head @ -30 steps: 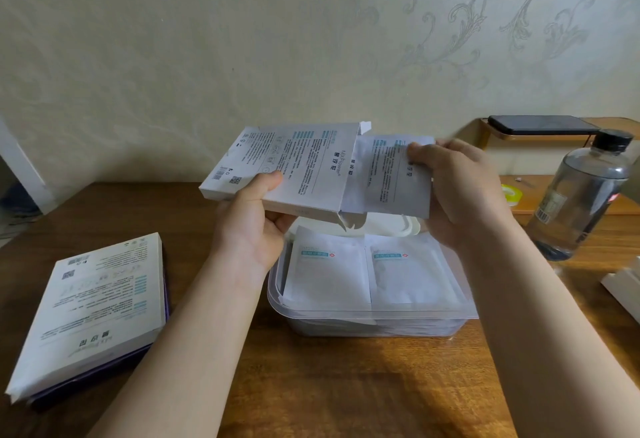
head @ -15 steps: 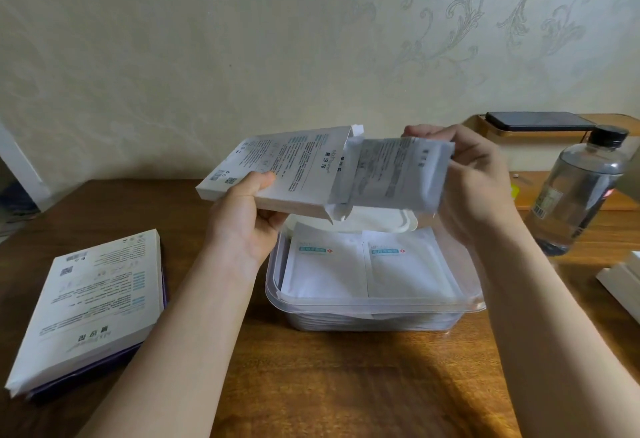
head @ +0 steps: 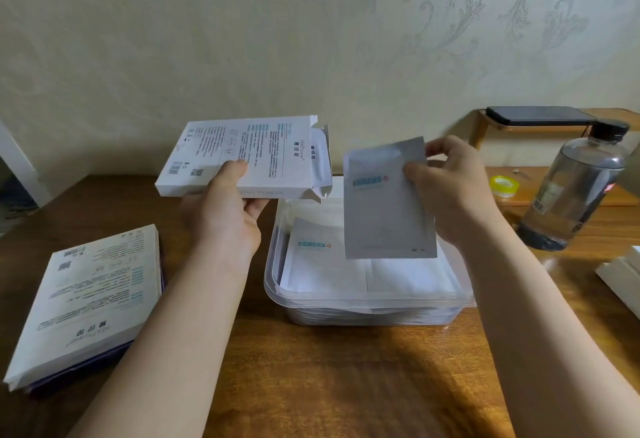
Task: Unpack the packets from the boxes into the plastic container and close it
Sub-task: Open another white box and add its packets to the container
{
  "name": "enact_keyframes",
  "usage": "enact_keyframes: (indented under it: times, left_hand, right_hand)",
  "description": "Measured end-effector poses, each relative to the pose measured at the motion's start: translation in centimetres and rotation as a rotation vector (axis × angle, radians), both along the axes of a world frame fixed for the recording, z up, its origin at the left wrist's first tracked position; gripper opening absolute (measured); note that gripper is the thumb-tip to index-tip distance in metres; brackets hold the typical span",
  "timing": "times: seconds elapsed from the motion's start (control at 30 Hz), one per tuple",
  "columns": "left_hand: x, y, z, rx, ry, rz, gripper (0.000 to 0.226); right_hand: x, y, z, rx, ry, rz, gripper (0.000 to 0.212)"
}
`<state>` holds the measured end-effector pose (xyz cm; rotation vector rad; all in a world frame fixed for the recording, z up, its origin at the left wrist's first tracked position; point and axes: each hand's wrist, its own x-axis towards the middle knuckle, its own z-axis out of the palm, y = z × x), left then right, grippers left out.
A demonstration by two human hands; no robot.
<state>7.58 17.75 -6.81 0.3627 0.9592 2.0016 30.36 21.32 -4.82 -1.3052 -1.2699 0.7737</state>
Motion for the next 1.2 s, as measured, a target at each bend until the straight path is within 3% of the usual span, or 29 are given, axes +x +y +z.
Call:
enact_keyframes:
  times: [0.23,0.47,0.57,0.8,0.97,1.07,1.2]
  left_hand:
    - [-0.1,0.0,0.1,0.006,-0.007,0.027,0.025]
    - [1.5,0.1,0.0,0.001,-0.013,-0.073,0.028]
    - [1.9,0.3,-0.1,-0.001,-0.001,-0.091,0.027]
    - [2.5,0.5,-0.7,-0.016,0.029,-0.108,0.027]
    - [2.7,0.3,-0.7,-0.021,0.047,-0.103,0.026]
    - [2.4,0.2,-0.7,-0.031,0.025,-0.089,0.026]
    - [1.9,0.5,-0.6,-0.035,-0.063,-0.097,0.034]
  right_hand:
    - [-2.1,-0.6,-0.7,-0.264,0.058,0.156,0.018]
    - [-3.8,-1.1,-1.7,-0.478,0.043,0.343,0.016]
    - [-3.9,-1.3,-2.1,-0.480,-0.076,0.399,0.019]
    - [-4.6,-1.9,-2.3,-0.396,-0.718,0.408,0.039]
    - [-4.6,-1.8,-2.5,-0.187,-1.136,0.230,0.057]
    - [-4.5,-1.7,-2.4,-0.035,-1.164,0.269,0.068]
    - [-4.5,-1.7,-2.3,-0.122,-1.054,0.646,0.095]
